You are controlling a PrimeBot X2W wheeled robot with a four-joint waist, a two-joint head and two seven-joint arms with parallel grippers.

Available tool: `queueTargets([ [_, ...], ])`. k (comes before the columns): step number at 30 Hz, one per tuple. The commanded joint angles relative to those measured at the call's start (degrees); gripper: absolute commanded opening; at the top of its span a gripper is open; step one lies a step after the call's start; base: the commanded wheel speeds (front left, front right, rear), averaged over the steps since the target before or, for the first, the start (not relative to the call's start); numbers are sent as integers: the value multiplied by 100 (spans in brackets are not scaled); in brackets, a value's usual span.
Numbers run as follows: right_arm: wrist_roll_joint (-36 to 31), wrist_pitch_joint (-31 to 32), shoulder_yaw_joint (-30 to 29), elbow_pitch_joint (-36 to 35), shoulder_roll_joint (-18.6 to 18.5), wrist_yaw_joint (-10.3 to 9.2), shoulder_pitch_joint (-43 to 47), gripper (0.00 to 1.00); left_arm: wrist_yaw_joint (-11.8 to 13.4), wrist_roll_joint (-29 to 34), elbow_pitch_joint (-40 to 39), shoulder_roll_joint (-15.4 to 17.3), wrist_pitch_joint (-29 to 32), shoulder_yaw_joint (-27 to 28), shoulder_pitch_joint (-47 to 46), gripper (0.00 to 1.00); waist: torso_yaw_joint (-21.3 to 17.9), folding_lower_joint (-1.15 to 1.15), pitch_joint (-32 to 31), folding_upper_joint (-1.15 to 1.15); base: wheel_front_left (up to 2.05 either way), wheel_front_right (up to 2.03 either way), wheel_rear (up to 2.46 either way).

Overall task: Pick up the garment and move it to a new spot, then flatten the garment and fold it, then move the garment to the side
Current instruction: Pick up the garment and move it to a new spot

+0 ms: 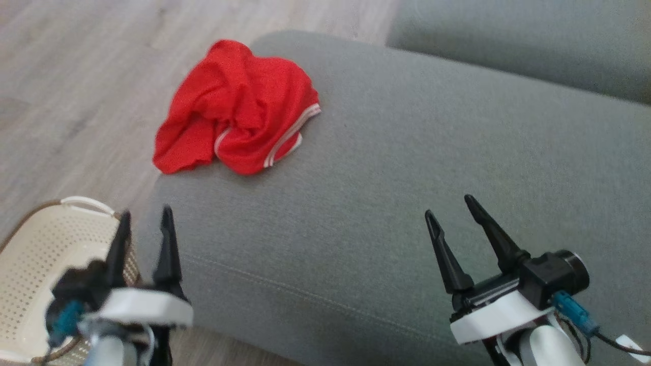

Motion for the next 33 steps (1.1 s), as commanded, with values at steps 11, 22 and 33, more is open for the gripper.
queueTargets([
  [11,-583,-52,66,-513,-62,-1,-843,100,-416,-686,1001,716,632,435,-2372,100,-811,0,1450,0,0,0,0],
  [22,-701,-52,-4,-716,-62,-1,-1304,100,-503,-1151,2806,1735,1813,77,-4725,100,-1476,0,2375,0,0,0,0],
  [33,-452,-52,119,-708,-62,-1,-1368,100,-38,-733,4547,2521,2270,-161,-5647,100,-2090,0,2456,0,0,0,0],
])
